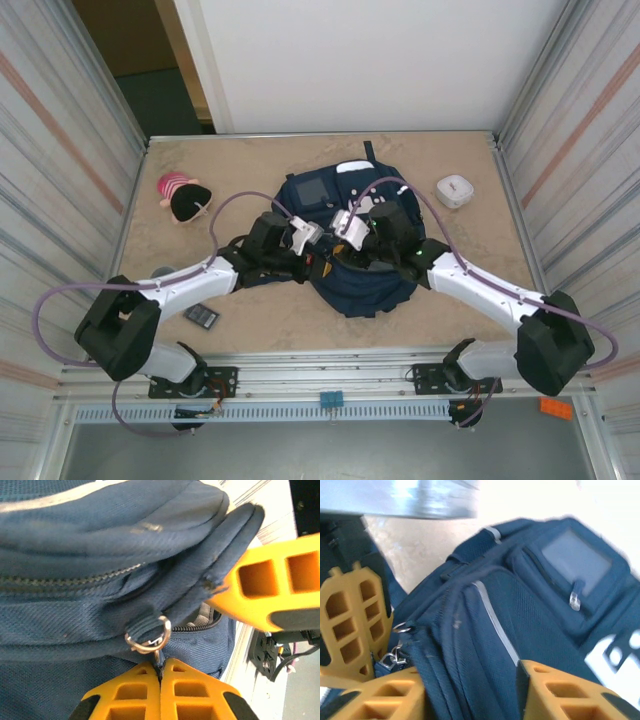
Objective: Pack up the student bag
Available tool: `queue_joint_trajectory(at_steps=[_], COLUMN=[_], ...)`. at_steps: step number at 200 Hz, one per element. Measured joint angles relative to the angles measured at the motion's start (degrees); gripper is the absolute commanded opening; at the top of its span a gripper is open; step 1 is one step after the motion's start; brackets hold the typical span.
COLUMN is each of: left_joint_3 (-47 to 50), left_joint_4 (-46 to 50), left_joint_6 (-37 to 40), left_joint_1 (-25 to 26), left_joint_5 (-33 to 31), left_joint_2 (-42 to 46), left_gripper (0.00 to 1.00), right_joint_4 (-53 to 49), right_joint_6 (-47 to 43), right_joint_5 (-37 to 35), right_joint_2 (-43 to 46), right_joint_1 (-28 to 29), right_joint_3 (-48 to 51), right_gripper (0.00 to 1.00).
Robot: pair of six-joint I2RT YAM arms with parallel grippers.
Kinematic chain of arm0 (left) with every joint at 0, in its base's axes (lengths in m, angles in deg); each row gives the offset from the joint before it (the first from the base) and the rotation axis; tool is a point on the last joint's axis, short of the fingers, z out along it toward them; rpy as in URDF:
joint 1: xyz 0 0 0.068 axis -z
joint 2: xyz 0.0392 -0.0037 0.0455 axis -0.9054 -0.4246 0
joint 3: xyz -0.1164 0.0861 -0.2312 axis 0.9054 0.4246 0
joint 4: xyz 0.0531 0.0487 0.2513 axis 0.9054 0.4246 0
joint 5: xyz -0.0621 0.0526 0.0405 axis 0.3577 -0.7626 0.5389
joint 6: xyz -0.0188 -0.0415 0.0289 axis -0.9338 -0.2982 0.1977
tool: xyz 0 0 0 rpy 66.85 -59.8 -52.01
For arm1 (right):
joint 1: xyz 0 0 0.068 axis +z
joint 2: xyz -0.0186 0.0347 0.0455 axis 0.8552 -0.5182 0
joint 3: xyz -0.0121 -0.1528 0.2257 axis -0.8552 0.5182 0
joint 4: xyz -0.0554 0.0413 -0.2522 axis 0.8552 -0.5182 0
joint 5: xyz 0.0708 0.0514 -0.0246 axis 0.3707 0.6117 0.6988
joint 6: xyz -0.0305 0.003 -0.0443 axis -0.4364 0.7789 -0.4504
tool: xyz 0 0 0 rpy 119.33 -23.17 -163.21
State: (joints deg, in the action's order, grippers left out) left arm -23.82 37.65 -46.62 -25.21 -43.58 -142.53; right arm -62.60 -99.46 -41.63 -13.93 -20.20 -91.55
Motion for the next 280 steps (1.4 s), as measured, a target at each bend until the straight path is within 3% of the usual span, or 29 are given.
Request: queue_joint_trajectory(at_steps=[20,62,97,130,164,188,202,252,280], left_joint_3=[0.6,1.6,1.6,1.6,2.0,2.3,2.3,2.3,2.1], left_joint_4=[-2.1,-2.9,-2.9,-2.9,-2.9,-2.6,-1.9,1.6,3.8], left_joint_6=[-0.2,-0.2,-0.1,-0.1,0.3,1.0,1.7,4.9,6.9], left_joint_1=[0.0,0.0,0.0,0.0,0.0,0.0,0.0,0.3,1.7], left_joint_5=[-0.9,-1.2,-1.2,-1.1,-1.1,-1.1,-1.1,-1.5,-1.7], left_joint_2=[0.1,0.1,0.1,0.1,0.4,0.9,1.2,3.0,3.7], left_gripper=[0.0,0.0,0.0,0.0,0.0,0.0,0.0,0.0,0.0], right_joint_4=[-4.5,-8.7,-9.2,-6.8,0.9,7.3,10.2,16.7,17.1], right_joint_6=[14.5,50.3,77.0,94.2,105.2,109.8,111.3,112.8,112.2], right_joint_5=[0.8,1.2,1.0,2.1,2.6,2.1,1.9,0.8,1.0], right_joint_2=[4.4,16.0,23.9,25.0,23.6,21.5,19.5,13.7,12.2], right_joint_1=[-2.4,-3.6,-3.5,-3.8,-3.8,-3.8,-4.0,-5.3,-5.6], right_joint_3=[0.0,0.1,8.5,15.1,19.1,21.4,21.7,21.7,21.1], right_gripper=[0.67,0.66,0.71,0.76,0.76,0.7,0.61,0.04,0.0])
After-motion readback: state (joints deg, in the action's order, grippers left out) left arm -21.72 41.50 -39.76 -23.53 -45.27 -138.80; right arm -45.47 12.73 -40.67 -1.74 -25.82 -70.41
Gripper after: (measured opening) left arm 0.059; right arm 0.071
